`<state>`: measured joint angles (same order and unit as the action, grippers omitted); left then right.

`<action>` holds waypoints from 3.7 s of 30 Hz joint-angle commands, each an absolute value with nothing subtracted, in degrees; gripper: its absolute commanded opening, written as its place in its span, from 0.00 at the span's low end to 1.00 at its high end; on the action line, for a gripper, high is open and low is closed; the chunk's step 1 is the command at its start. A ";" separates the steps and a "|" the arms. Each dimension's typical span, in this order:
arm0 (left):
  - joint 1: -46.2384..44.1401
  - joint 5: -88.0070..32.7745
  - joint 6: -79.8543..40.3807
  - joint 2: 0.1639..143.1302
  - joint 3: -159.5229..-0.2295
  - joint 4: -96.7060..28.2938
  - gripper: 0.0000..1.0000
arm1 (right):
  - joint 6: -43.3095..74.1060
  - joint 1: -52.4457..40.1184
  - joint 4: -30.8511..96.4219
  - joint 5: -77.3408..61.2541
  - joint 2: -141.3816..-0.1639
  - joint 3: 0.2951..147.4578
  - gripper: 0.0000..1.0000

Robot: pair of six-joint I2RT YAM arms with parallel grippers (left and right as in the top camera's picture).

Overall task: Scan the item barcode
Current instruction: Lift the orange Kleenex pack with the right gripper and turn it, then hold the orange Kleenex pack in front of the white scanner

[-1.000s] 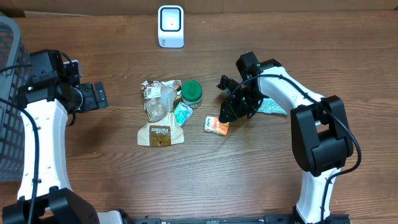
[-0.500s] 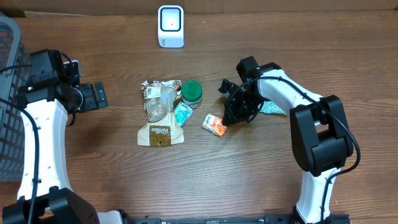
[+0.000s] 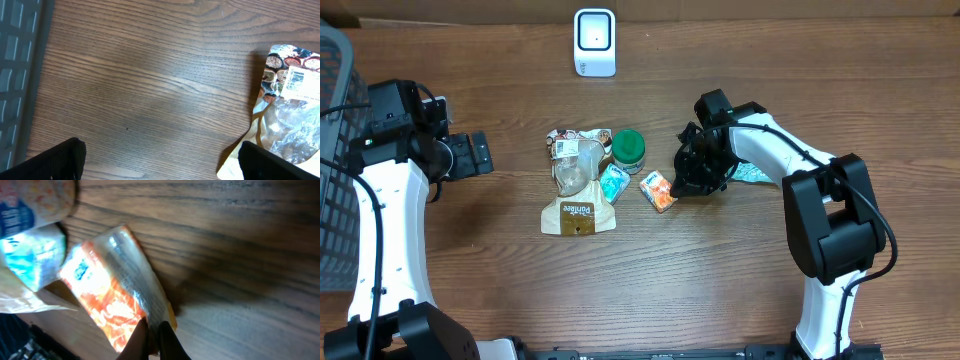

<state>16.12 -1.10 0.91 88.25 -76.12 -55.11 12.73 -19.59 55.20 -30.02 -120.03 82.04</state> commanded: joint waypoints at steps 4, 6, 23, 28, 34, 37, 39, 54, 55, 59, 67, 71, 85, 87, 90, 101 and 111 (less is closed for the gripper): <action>16.14 -1.52 -0.03 88.40 -76.60 -55.07 1.00 | 12.29 -15.31 58.59 -37.52 -105.58 81.82 0.04; 16.14 -1.52 -0.03 88.40 -76.62 -55.09 1.00 | 11.75 -13.13 59.44 -41.93 -102.24 81.82 0.04; 16.12 -1.52 -0.03 88.40 -76.60 -55.07 1.00 | 11.81 -5.72 56.86 -85.27 -98.06 81.80 0.04; 16.12 -1.52 -0.03 88.40 -76.60 -55.07 1.00 | 14.61 -5.72 54.39 -87.46 -98.06 81.80 0.04; 16.10 -1.52 -0.03 88.40 -76.62 -55.07 1.00 | 21.32 -5.72 49.30 -88.84 -98.06 81.80 0.04; 16.10 -1.52 -0.03 88.40 -76.60 -55.07 0.99 | 24.01 -5.72 46.26 -88.68 -98.06 81.80 0.04; 16.10 -1.52 -0.03 88.40 -76.62 -55.09 0.99 | 24.23 -5.72 45.15 -83.68 -98.04 81.80 0.04; 16.10 -1.52 -0.03 88.40 -76.62 -55.09 1.00 | 23.64 -7.84 48.05 -44.45 -98.06 84.09 0.04; 16.10 -1.52 -0.03 88.40 -76.60 -55.07 1.00 | 23.55 -8.62 48.99 -41.21 -98.10 85.58 0.04; 16.10 -1.52 -0.03 88.40 -76.60 -55.07 1.00 | 22.26 -12.43 54.72 -29.23 -99.79 95.11 0.04; 16.10 -1.52 -0.03 88.40 -76.62 -55.07 0.99 | 16.16 -21.37 56.14 -1.63 -113.25 120.97 0.04; 16.10 -1.52 -0.03 88.40 -76.62 -55.07 0.99 | 9.91 -25.76 44.62 12.53 -117.93 121.14 0.04; 16.10 -1.52 -0.03 88.40 -76.62 -55.09 1.00 | -26.89 -31.44 6.44 22.11 -137.49 121.14 0.04; 16.10 -1.52 -0.03 88.40 -76.60 -55.09 0.99 | -30.76 -31.44 2.09 23.16 -139.98 121.14 0.04; 16.10 -1.52 -0.03 88.40 -76.62 -55.09 0.99 | -34.46 -31.44 -1.63 23.42 -142.63 121.14 0.04; 16.10 -1.52 -0.03 88.40 -76.62 -55.07 1.00 | -34.74 -32.21 -4.14 23.40 -144.70 121.14 0.04; 16.10 -1.52 -0.03 88.40 -76.62 -55.07 1.00 | -19.31 -33.15 -1.06 22.13 -140.44 121.25 0.04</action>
<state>16.12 -1.10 0.91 88.27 -76.12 -55.11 -28.12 -32.93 -2.66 22.85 -144.90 120.40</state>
